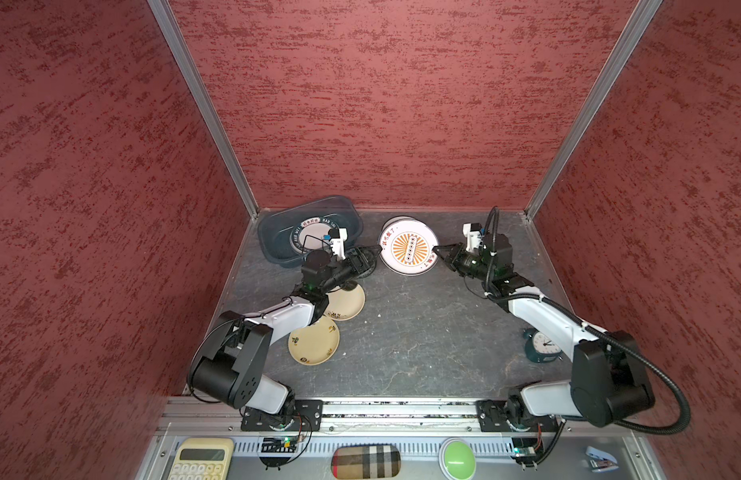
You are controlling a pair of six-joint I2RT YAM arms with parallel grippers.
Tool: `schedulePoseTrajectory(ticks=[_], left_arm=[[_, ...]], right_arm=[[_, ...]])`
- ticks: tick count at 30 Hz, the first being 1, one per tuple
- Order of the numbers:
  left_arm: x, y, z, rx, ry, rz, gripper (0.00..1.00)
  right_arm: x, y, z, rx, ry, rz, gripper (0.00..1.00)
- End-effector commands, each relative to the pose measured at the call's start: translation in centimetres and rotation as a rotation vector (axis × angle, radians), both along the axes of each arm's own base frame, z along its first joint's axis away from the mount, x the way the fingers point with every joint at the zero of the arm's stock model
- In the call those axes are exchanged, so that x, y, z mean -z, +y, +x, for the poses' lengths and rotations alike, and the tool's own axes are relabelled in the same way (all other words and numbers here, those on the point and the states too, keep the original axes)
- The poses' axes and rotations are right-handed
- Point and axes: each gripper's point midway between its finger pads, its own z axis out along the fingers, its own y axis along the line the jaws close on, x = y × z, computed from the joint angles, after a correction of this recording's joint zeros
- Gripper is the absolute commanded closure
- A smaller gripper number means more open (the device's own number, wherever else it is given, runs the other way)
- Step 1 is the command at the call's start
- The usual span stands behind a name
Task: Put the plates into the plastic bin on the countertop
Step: 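Grasp the upright sunburst plate rim with the left gripper beside the right gripper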
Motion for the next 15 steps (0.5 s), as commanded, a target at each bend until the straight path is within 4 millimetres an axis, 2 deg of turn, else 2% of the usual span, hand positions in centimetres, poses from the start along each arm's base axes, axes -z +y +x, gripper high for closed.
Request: schedulePoseTrajectory(ticks=[1, 2, 6, 13, 15], left_arm=[[-1.0, -1.0, 0.5, 0.032, -0.038, -0.025, 0.22], [-0.8, -1.3, 0.6, 0.040, -0.032, -0.021, 0.23], [-0.1, -2.3, 1.4, 0.070, -0.010, -0.038, 0.34], [0.9, -2.8, 1.8, 0.088, 0.013, -0.051, 0.53], [1.1, -2.8, 1.7, 0.084, 0.016, -0.048, 0.64]], right_arm=[[-1.4, 1.1, 0.7, -0.051, -0.045, -0.007, 1.00], [-1.8, 1.2, 0.7, -0.059, -0.057, 0.008, 1.00], [-1.1, 1.8, 0.9, -0.077, -0.042, 0.055, 1.00], [-0.2, 1.2, 0.9, -0.053, -0.038, 0.009, 1.00], [0.2, 1.3, 0.8, -0.065, -0.025, 0.000, 1.00]])
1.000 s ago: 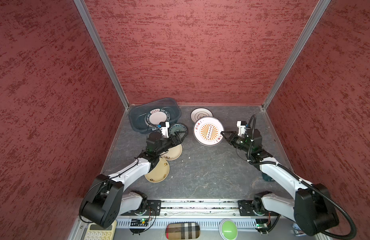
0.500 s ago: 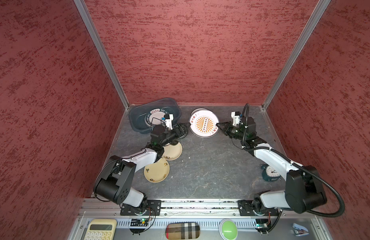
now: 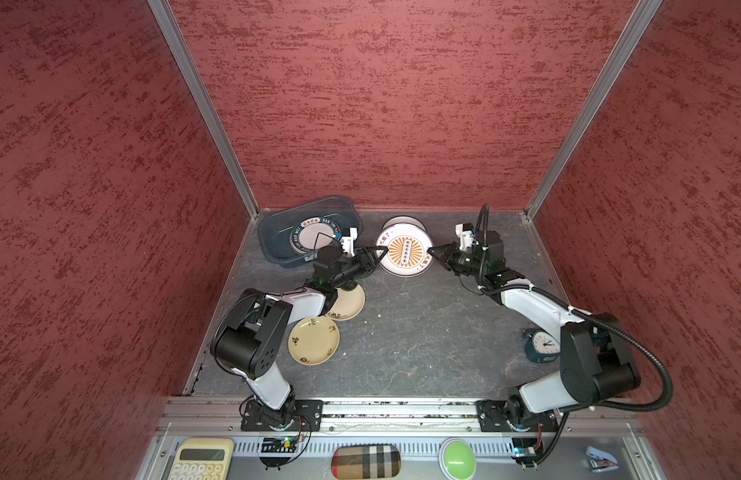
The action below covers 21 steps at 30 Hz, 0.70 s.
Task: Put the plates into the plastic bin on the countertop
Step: 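Grasp the upright sunburst plate rim with the left gripper beside the right gripper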
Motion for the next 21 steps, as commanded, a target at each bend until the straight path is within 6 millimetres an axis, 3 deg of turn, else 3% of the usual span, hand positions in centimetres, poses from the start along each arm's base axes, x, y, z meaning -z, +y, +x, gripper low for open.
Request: schedulePoseTrajectory(ticks=[1, 3, 6, 9, 12, 14, 16, 21], left_arm=[[-1.4, -0.4, 0.0, 0.015, -0.050, -0.018, 0.70], [-1.1, -0.4, -0.1, 0.015, -0.041, -0.008, 0.81], [-0.7, -0.5, -0.1, 0.012, -0.029, 0.008, 0.86], [-0.6, -0.8, -0.1, 0.016, -0.023, 0.015, 1.00], [-0.4, -1.1, 0.0, 0.022, -0.014, 0.022, 1.00], [-0.2, -1.2, 0.1, 0.021, -0.008, 0.029, 1.00], [-0.2, -1.2, 0.1, 0.025, -0.005, 0.039, 1.00], [0.0, -0.8, 0.1, 0.003, 0.004, 0.091, 1.00]], right_arm=[[-1.5, 0.5, 0.0, -0.024, -0.061, 0.006, 1.00], [-1.5, 0.4, 0.1, -0.023, -0.065, -0.002, 1.00], [-1.5, 0.1, 0.0, -0.011, -0.079, -0.026, 1.00], [-2.0, 0.3, -0.1, -0.025, -0.094, -0.027, 0.98], [-2.3, 0.4, -0.3, -0.039, -0.106, -0.023, 0.75], [-2.0, 0.4, -0.5, -0.043, -0.105, -0.028, 0.53], [-2.9, 0.2, -1.1, -0.042, -0.138, -0.029, 0.39], [-2.3, -1.1, -1.8, 0.001, -0.147, -0.101, 0.19]])
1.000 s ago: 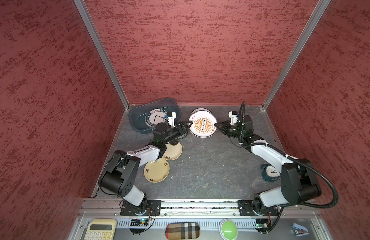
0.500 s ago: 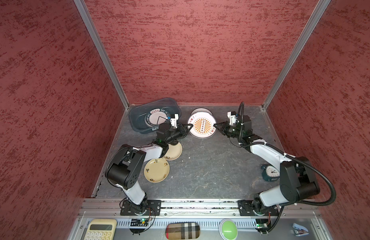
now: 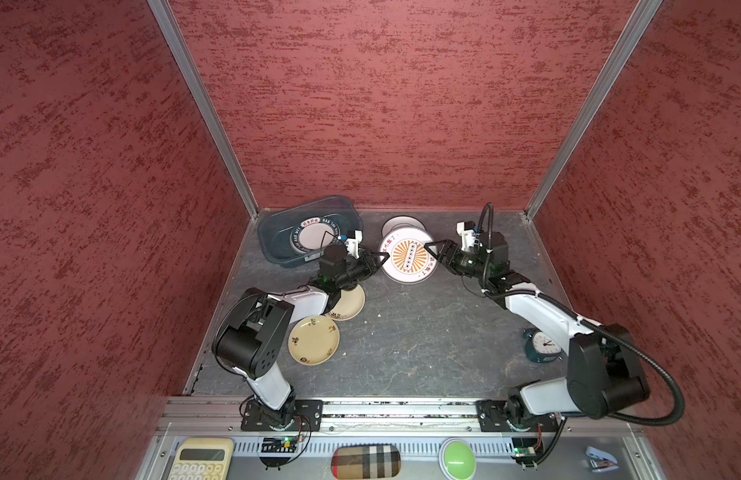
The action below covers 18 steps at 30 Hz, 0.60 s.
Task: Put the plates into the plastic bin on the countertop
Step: 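Grasp the upright sunburst plate rim with the left gripper beside the right gripper, then carry the plate with the left gripper to the basin while the right gripper withdraws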
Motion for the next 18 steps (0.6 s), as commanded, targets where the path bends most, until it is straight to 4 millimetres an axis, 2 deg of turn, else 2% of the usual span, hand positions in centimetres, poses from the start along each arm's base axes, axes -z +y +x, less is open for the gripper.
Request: schedulePoseTrajectory(ticks=[1, 4, 8, 9, 12, 18], left_arm=[[-2.1, 0.3, 0.3, -0.016, -0.069, 0.030, 1.00], [-2.1, 0.7, 0.7, -0.041, -0.053, 0.065, 1.00], [-3.6, 1.6, 1.4, -0.067, -0.083, 0.098, 1.00], [-3.3, 2.0, 1.6, -0.078, -0.066, 0.122, 1.00], [-4.5, 3.4, 2.7, -0.120, -0.105, 0.184, 1.00], [-5.6, 6.1, 5.5, -0.247, -0.142, 0.457, 1.00]], right_arm=[[-0.1, -1.1, -0.4, 0.042, -0.031, -0.064, 0.15], [0.2, -1.7, -0.9, 0.052, -0.033, -0.109, 0.08], [-0.1, -2.3, -1.6, 0.073, -0.059, -0.134, 0.06], [-0.3, -2.4, -1.8, 0.071, -0.070, -0.135, 0.06], [-1.1, -2.6, -2.5, 0.068, -0.121, -0.142, 0.05], [1.3, -4.6, -3.1, 0.152, -0.093, -0.223, 0.05]])
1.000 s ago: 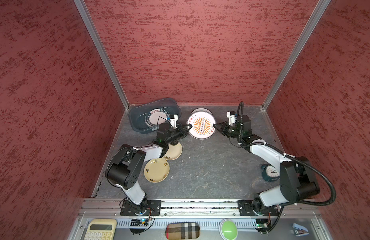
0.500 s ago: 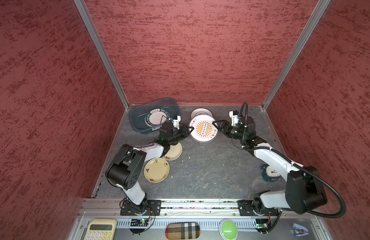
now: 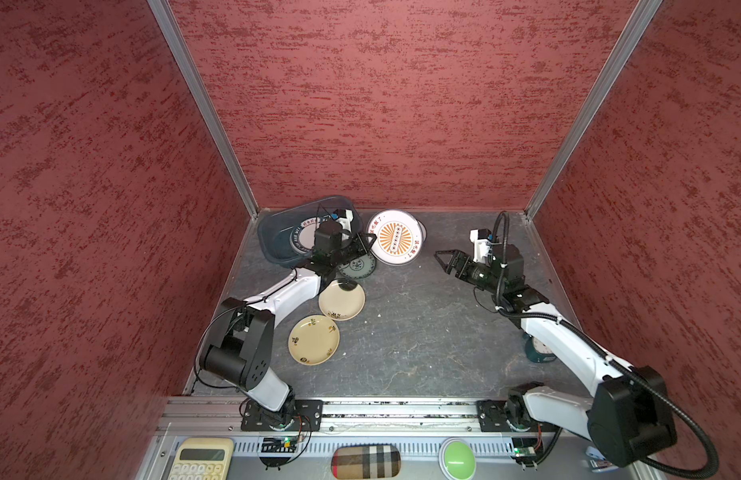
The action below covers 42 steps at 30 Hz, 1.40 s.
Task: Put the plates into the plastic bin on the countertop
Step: 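Carry the plate with the left gripper to the basin while the right gripper withdraws, then lower the sunburst plate into the basin and open the left gripper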
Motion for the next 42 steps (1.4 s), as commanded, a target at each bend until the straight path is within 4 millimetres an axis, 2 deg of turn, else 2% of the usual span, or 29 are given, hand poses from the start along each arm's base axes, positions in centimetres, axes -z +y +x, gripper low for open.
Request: schedulePoseTrajectory(ticks=[1, 5, 9, 14, 16, 22, 30, 35, 42], left_arm=[[-1.0, 2.7, 1.3, -0.090, -0.039, 0.172, 1.00], [-2.1, 6.6, 3.4, -0.197, -0.052, 0.184, 1.00], [-2.8, 11.4, 5.4, -0.314, -0.055, 0.184, 1.00], [-2.0, 16.9, 7.4, -0.405, 0.005, 0.114, 1.00], [-1.1, 18.6, 8.0, -0.430, 0.041, 0.055, 1.00], [2.5, 20.9, 9.9, -0.451, 0.150, -0.003, 1.00], [7.4, 22.9, 11.8, -0.486, 0.260, -0.032, 1.00], [9.0, 23.9, 12.8, -0.499, 0.286, -0.060, 1.00], [10.0, 25.6, 12.6, -0.530, 0.307, -0.078, 1.00]], right_arm=[[1.7, -1.3, -0.2, 0.062, 0.014, -0.061, 0.05], [2.6, -1.7, -1.1, 0.066, 0.018, -0.060, 0.05], [2.7, -2.6, -1.5, 0.092, 0.005, -0.118, 0.05], [2.2, -3.2, -1.8, 0.108, -0.029, -0.148, 0.05], [2.3, -3.5, -1.9, 0.122, -0.030, -0.161, 0.05], [3.1, -3.5, -2.1, 0.117, -0.015, -0.167, 0.05], [2.8, -3.3, -3.5, 0.086, -0.049, -0.146, 0.05], [2.7, -3.8, -4.2, 0.114, -0.052, -0.120, 0.05], [3.5, -4.2, -4.6, 0.134, -0.028, -0.122, 0.05]])
